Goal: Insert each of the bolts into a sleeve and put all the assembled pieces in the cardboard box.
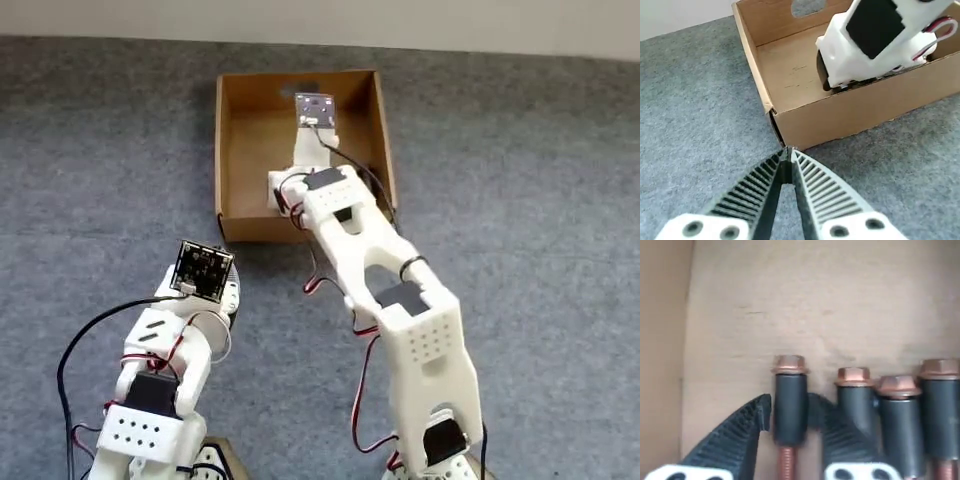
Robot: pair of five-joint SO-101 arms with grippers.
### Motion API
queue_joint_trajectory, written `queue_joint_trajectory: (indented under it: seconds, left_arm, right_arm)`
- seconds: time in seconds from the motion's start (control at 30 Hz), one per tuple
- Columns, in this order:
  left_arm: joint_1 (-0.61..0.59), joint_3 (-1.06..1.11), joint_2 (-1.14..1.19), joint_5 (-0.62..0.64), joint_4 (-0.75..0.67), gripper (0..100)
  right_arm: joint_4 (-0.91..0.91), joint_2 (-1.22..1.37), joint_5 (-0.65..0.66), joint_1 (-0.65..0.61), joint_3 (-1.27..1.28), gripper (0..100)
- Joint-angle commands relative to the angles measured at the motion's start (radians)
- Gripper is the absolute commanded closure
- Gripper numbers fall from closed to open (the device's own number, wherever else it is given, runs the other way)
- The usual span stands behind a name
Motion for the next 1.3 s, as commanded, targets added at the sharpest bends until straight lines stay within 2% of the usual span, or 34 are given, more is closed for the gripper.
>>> queue_joint_trajectory:
  seconds: [0.0, 0.17, 0.37, 0.43, 0.57, 0.63, 0.77, 0.97, 1.27]
  left_arm:
    - [-0.013, 0.021, -0.012, -0.006, -0.026, 99]
    - [-0.013, 0.021, -0.012, -0.006, -0.026, 99]
    - [-0.012, 0.021, -0.012, -0.006, -0.026, 99]
    - [-0.012, 0.021, -0.012, -0.006, -0.026, 99]
    - [-0.012, 0.021, -0.012, -0.006, -0.026, 99]
    - [-0.012, 0.021, -0.012, -0.006, -0.026, 99]
    - [-0.012, 0.021, -0.012, -0.006, -0.026, 99]
    - [-0.012, 0.021, -0.012, -0.006, -0.023, 99]
    - [-0.013, 0.021, -0.012, -0.006, -0.023, 99]
  right_arm:
    - [0.018, -0.018, -0.006, 0.021, -0.031, 77.9]
    - [0.128, -0.113, -0.006, 0.058, -0.093, 77.9]
    - [0.315, -0.315, -0.006, 0.170, -0.117, 78.1]
    - [0.369, -0.389, -0.006, 0.206, -0.116, 82.0]
    - [0.460, -0.544, -0.005, 0.255, -0.108, 99.8]
    - [0.539, -0.604, -0.005, 0.257, -0.082, 96.4]
    - [0.642, -0.705, -0.005, 0.237, -0.041, 99.0]
    - [0.673, -0.862, -0.005, 0.209, 0.027, 99.3]
    - [0.823, -1.188, -0.005, 0.163, 0.177, 99.3]
